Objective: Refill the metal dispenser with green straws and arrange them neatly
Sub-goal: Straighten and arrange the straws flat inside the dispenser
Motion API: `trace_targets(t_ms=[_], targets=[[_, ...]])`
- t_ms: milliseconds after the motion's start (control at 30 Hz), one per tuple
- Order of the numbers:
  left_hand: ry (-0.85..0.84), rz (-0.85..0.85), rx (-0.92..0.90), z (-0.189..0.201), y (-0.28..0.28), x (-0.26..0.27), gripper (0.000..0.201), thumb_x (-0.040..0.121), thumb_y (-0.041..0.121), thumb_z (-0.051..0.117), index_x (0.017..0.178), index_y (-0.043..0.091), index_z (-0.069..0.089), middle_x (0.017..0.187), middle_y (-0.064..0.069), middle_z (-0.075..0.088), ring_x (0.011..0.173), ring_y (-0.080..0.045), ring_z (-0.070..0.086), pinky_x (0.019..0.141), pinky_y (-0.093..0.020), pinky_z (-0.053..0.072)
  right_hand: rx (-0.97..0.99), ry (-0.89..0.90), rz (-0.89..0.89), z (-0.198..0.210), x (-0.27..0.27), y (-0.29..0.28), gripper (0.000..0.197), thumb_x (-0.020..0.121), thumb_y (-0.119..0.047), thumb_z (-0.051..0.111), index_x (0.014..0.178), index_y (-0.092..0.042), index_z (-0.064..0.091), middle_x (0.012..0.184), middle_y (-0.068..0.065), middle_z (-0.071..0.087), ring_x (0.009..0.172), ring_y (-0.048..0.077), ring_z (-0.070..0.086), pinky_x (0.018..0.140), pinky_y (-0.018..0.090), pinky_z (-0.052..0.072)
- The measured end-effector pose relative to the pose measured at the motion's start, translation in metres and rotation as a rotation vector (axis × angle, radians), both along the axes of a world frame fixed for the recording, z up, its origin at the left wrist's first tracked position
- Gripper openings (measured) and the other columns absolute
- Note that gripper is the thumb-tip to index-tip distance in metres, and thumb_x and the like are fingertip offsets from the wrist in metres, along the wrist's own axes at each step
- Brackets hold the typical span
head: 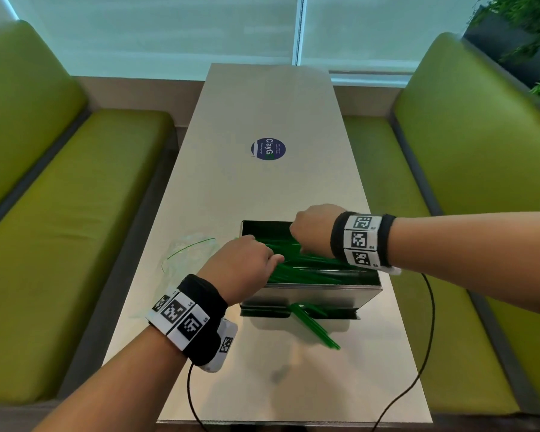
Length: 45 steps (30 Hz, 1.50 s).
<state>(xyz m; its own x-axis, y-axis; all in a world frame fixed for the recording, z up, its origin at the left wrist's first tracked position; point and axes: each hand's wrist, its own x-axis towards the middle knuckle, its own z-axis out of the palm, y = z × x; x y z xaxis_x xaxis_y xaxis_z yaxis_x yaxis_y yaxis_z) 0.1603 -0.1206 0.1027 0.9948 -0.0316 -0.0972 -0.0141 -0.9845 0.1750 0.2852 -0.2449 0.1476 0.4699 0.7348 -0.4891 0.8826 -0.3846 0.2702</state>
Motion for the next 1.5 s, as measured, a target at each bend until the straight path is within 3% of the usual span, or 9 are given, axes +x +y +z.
trace_targets(t_ms=[133, 267, 400, 667, 867, 1000, 1200, 1400, 1500], targets=[[-0.015, -0.007, 0.019, 0.001, -0.001, -0.002, 0.056, 0.108, 0.042, 0.029, 0.081, 0.012, 0.068, 0.072, -0.003, 0.063, 0.083, -0.019, 0.051, 0.069, -0.028, 0.031, 0.118, 0.143, -0.079, -0.013, 0.002, 0.0, 0.03, 0.095, -0.035, 0.062, 0.114, -0.012, 0.064, 0.098, 0.005, 0.065, 0.081, 0.023, 0.063, 0.075, 0.034, 0.057], [0.007, 0.003, -0.011, 0.006, -0.002, -0.002, 0.053, 0.108, 0.041, 0.03, 0.084, 0.013, 0.069, 0.076, -0.004, 0.065, 0.084, -0.019, 0.053, 0.075, -0.035, 0.045, 0.289, 0.314, -0.099, -0.017, -0.002, 0.01, 0.032, 0.092, -0.038, 0.065, 0.113, -0.015, 0.056, 0.098, 0.004, 0.063, 0.079, 0.022, 0.06, 0.072, 0.035, 0.052], [0.026, -0.005, 0.007, 0.008, -0.003, -0.001, 0.048, 0.108, 0.039, 0.03, 0.104, 0.017, 0.073, 0.087, -0.007, 0.068, 0.089, -0.02, 0.054, 0.076, -0.034, 0.044, 0.375, 0.186, -0.09, -0.015, -0.006, 0.022, 0.033, 0.095, -0.04, 0.057, 0.11, -0.011, 0.052, 0.083, 0.004, 0.056, 0.063, 0.02, 0.05, 0.059, 0.031, 0.041], [-0.002, 0.015, -0.026, -0.001, 0.0, -0.002, 0.051, 0.107, 0.041, 0.033, 0.089, 0.013, 0.073, 0.083, -0.005, 0.068, 0.086, -0.019, 0.055, 0.075, -0.034, 0.044, 0.377, 0.054, -0.02, -0.003, -0.003, 0.038, 0.04, 0.096, -0.046, 0.057, 0.098, -0.007, 0.067, 0.089, 0.01, 0.064, 0.067, 0.024, 0.053, 0.06, 0.03, 0.043], [0.013, 0.012, -0.055, 0.0, 0.001, 0.0, 0.049, 0.107, 0.038, 0.036, 0.091, 0.01, 0.073, 0.089, -0.008, 0.068, 0.092, -0.022, 0.057, 0.082, -0.04, 0.048, 0.321, 0.083, -0.042, -0.003, -0.013, 0.049, 0.024, 0.095, -0.028, 0.056, 0.091, -0.008, 0.069, 0.064, 0.001, 0.045, 0.057, 0.019, 0.051, 0.054, 0.028, 0.043], [-0.023, -0.004, -0.014, 0.001, 0.001, -0.003, 0.053, 0.107, 0.042, 0.033, 0.085, 0.011, 0.07, 0.082, -0.006, 0.068, 0.087, -0.022, 0.056, 0.077, -0.039, 0.046, 0.584, 0.225, -0.102, 0.016, 0.002, 0.043, 0.025, 0.088, -0.039, 0.066, 0.093, -0.018, 0.079, 0.08, 0.0, 0.072, 0.074, 0.018, 0.065, 0.072, 0.032, 0.056], [-0.029, -0.037, 0.002, 0.003, 0.0, -0.002, 0.052, 0.108, 0.039, 0.031, 0.074, 0.012, 0.06, 0.072, -0.005, 0.064, 0.081, -0.022, 0.052, 0.076, -0.04, 0.047, 1.128, 0.402, 0.074, 0.061, 0.008, 0.015, 0.017, 0.094, -0.02, 0.063, 0.101, -0.01, 0.074, 0.084, -0.002, 0.075, 0.074, 0.01, 0.067, 0.076, 0.022, 0.053], [-0.035, -0.026, -0.011, -0.002, 0.001, -0.002, 0.055, 0.107, 0.041, 0.031, 0.077, 0.011, 0.066, 0.074, -0.003, 0.066, 0.083, -0.021, 0.053, 0.076, -0.04, 0.046, 0.184, 0.185, 0.037, 0.018, 0.004, -0.001, 0.028, 0.101, -0.031, 0.053, 0.118, -0.013, 0.067, 0.108, 0.007, 0.07, 0.094, 0.024, 0.067, 0.087, 0.039, 0.055], [-0.026, -0.024, -0.029, -0.002, 0.002, -0.002, 0.054, 0.107, 0.042, 0.03, 0.083, 0.015, 0.071, 0.074, 0.0, 0.066, 0.082, -0.019, 0.053, 0.076, -0.037, 0.046, 0.068, 0.109, 0.049, 0.002, -0.001, -0.005, 0.043, 0.096, -0.036, 0.062, 0.131, -0.012, 0.054, 0.109, 0.01, 0.066, 0.092, 0.027, 0.067, 0.072, 0.034, 0.053]])
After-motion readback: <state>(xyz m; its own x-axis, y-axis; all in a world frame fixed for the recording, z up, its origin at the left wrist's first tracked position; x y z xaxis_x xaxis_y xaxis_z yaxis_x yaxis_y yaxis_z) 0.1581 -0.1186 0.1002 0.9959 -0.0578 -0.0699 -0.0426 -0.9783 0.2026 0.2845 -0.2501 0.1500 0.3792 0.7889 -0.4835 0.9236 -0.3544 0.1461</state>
